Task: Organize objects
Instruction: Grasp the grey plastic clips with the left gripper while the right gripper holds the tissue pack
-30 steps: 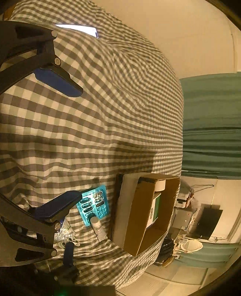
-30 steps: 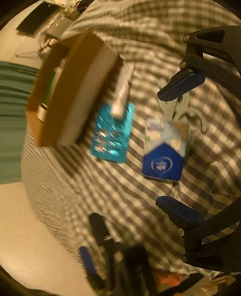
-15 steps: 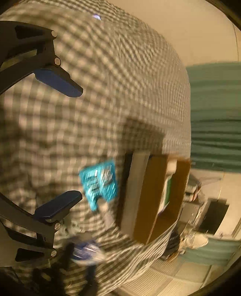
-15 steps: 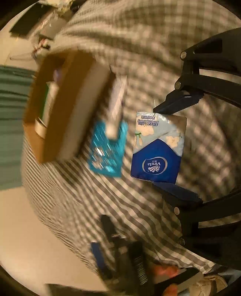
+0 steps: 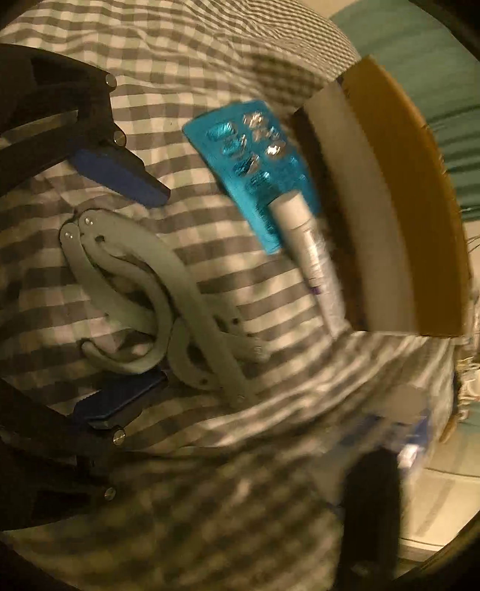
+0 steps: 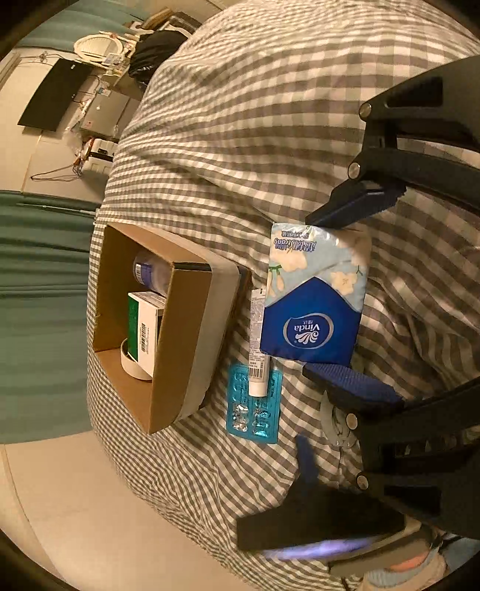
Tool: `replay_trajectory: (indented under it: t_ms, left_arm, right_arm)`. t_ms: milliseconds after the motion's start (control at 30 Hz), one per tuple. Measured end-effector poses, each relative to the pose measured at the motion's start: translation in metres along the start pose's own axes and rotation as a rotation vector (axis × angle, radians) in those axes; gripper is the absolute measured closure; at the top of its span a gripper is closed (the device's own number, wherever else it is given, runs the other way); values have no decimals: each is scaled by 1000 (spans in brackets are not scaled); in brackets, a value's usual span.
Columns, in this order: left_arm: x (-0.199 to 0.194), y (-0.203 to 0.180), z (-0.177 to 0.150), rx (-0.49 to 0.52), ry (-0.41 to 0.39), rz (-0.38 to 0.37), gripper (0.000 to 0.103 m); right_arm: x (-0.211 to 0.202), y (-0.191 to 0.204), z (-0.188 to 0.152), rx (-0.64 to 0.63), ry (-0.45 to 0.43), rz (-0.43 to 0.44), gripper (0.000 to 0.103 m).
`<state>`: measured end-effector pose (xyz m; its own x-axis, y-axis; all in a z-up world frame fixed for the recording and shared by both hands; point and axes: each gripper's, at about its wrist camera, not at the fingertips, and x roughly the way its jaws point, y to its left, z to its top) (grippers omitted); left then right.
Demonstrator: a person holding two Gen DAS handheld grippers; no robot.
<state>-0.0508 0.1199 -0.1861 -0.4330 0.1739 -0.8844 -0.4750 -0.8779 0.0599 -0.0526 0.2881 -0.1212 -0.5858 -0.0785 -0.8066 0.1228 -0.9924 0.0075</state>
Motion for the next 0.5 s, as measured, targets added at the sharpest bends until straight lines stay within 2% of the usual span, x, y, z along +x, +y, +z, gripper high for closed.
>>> replay_trajectory:
  t_ms: [100, 167, 467, 500]
  left_arm:
    - [-1, 3, -1, -13, -8, -23, 12]
    - [-5, 5, -2, -16, -12, -30, 23]
    - [-53, 17, -13, -63, -78, -94, 28]
    - [-61, 21, -14, -73, -93, -109, 58]
  right_arm:
    - [5, -2, -2, 7, 6, 13, 32]
    - [7, -2, -3, 11, 10, 15, 32]
    - [-14, 10, -10, -7, -24, 12, 32]
    - [-18, 12, -10, -10, -29, 10, 32]
